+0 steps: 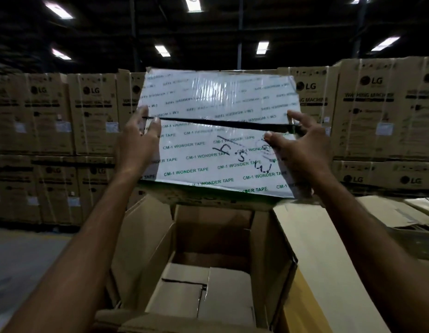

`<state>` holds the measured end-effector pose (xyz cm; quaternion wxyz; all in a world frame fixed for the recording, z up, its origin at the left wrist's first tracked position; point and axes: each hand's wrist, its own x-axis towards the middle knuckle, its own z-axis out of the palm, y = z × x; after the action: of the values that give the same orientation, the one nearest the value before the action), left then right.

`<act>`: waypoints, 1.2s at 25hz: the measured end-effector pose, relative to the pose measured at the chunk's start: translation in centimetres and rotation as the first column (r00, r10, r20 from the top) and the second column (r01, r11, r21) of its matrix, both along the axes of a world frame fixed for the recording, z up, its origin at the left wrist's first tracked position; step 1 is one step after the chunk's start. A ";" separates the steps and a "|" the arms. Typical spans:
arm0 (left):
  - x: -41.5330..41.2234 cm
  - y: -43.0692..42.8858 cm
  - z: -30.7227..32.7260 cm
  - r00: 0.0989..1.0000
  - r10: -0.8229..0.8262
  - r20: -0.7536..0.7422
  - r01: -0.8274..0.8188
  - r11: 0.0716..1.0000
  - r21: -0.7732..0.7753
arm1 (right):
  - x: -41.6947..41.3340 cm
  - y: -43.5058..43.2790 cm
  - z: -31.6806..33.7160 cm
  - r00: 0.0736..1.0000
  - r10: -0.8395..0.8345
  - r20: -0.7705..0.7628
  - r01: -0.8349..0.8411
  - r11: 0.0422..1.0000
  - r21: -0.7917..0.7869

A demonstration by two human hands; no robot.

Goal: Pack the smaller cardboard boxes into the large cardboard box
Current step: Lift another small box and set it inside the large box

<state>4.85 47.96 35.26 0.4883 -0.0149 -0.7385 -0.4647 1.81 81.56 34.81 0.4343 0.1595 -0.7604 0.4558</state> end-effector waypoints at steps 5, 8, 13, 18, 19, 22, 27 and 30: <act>-1.5 6.9 2.2 0.998 -0.042 -0.037 0.038 0.995 -0.097 | 0.6 6.7 0.5 0.995 -0.077 -0.058 0.071 0.992 -0.104; -3.5 12.3 2.6 0.995 -0.076 -0.057 0.059 0.965 -0.257 | 0.4 11.8 -0.3 0.989 -0.136 -0.057 0.123 0.976 -0.181; -7.7 22.9 1.8 0.994 -0.103 0.027 0.106 0.933 -0.343 | -1.3 21.2 -3.8 0.971 -0.238 0.005 0.232 0.939 -0.255; -12.1 33.7 -0.7 0.979 -0.151 0.135 0.191 0.911 -0.365 | -3.7 31.9 -6.6 0.944 -0.304 0.129 0.325 0.921 -0.212; -13.0 35.5 -1.4 0.971 -0.147 0.188 0.206 0.914 -0.349 | -4.3 33.7 -7.3 0.935 -0.314 0.165 0.343 0.918 -0.200; -15.9 39.6 -4.4 0.909 -0.156 0.386 0.282 0.912 -0.297 | -5.8 38.0 -9.9 0.896 -0.327 0.301 0.387 0.907 -0.167; -20.8 42.9 -9.8 0.704 -0.186 0.685 0.460 0.854 -0.241 | -7.7 41.7 -15.1 0.766 -0.397 0.505 0.489 0.870 -0.058; -23.7 44.7 -15.1 0.617 0.070 0.784 0.482 0.754 -0.447 | -9.4 41.5 -18.5 0.623 -0.402 0.671 0.482 0.873 0.075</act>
<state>-18.86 92.61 20.21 0.0364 -0.0687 -0.9741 -0.2125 -7.61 123.03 16.27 0.2394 -0.2308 -0.8527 0.4028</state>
